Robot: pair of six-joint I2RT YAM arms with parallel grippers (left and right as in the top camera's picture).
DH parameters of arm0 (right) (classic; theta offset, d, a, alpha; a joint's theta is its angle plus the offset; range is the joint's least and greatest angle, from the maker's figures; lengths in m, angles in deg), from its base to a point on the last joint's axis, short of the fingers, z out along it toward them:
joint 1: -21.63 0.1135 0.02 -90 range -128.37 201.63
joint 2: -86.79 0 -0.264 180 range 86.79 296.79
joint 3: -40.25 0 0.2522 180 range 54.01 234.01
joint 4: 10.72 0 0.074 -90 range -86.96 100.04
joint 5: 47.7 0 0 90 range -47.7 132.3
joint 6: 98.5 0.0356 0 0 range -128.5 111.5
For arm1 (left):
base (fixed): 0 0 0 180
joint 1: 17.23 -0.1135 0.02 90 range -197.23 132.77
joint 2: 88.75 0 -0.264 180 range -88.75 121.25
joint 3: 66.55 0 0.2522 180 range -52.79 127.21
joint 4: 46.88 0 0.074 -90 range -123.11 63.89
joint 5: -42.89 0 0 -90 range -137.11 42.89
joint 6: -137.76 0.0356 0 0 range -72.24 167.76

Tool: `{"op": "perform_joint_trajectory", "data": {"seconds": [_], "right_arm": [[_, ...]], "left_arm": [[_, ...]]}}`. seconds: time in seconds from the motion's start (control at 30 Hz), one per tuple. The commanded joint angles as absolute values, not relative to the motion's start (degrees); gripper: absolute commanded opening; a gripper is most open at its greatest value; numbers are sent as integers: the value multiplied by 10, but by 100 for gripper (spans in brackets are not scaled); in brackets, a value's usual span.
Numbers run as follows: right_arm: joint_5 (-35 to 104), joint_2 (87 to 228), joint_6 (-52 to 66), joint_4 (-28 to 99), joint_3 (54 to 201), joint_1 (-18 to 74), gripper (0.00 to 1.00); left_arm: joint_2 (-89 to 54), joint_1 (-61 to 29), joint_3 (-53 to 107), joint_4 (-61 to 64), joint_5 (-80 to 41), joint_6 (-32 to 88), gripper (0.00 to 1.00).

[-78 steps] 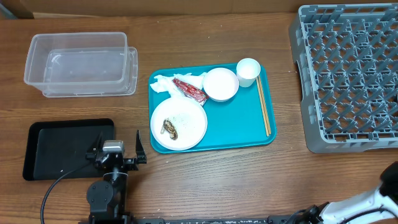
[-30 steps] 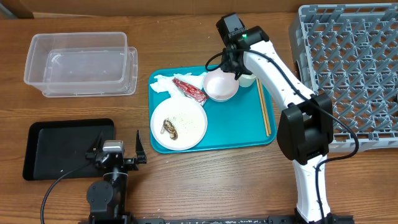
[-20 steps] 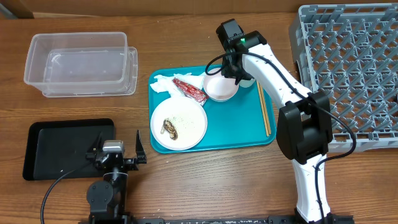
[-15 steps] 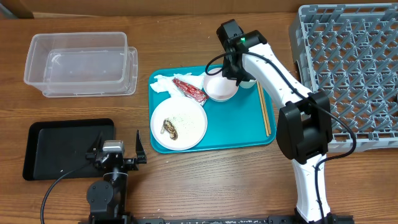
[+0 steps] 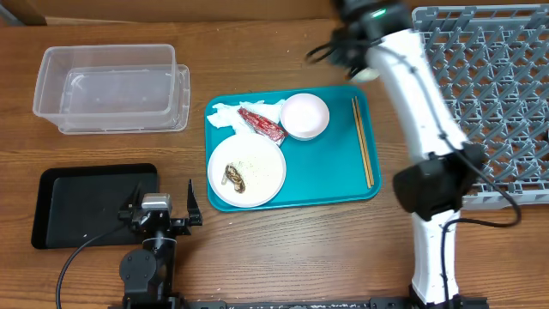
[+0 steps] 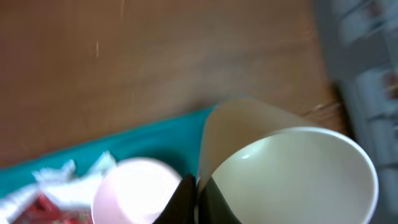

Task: Sort waste into correct bins and load items into the dishwasher
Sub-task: 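Lift the white paper cup and carry it toward the grey rack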

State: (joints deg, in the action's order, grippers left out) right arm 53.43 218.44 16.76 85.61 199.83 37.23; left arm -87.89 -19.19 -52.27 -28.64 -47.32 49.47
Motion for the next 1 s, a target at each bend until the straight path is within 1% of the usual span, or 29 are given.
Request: {"op": "perform_joint_trajectory", "data": {"seconds": [0.0,0.07,0.17,0.23,0.27,0.3,0.37,0.47,0.67,0.83,0.97], "right_arm": [[482,2159,107,865,2100,260,4],[400,2159,60,862,2139,193,4],[231,2159,-9,831,2157,72,4],[126,2163,-20,803,2152,-5,4],[43,2168,-20,778,2143,-65,4],[1,2173,-20,764,2134,-98,4],[-64,2186,-20,739,2117,-157,4],[-114,2203,-20,705,2086,-210,4],[-185,2219,-12,557,1988,-257,4],[-172,2226,42,403,1915,-254,4],[-122,2227,104,278,1851,-238,4]], "left_arm": [[-885,-192,-525,-287,-473,504,100],[-885,-192,-525,-287,-473,504,100],[-885,-192,-525,-287,-473,504,100],[-885,-192,-525,-287,-473,504,100],[-885,-192,-525,-287,-473,504,100],[-885,-192,-525,-287,-473,504,100],[-885,-192,-525,-287,-473,504,100],[-885,-192,-525,-287,-473,504,100],[-885,-192,-525,-287,-473,504,100],[-885,-192,-525,-287,-473,504,100],[-885,-192,-525,-287,-473,504,100]]}}
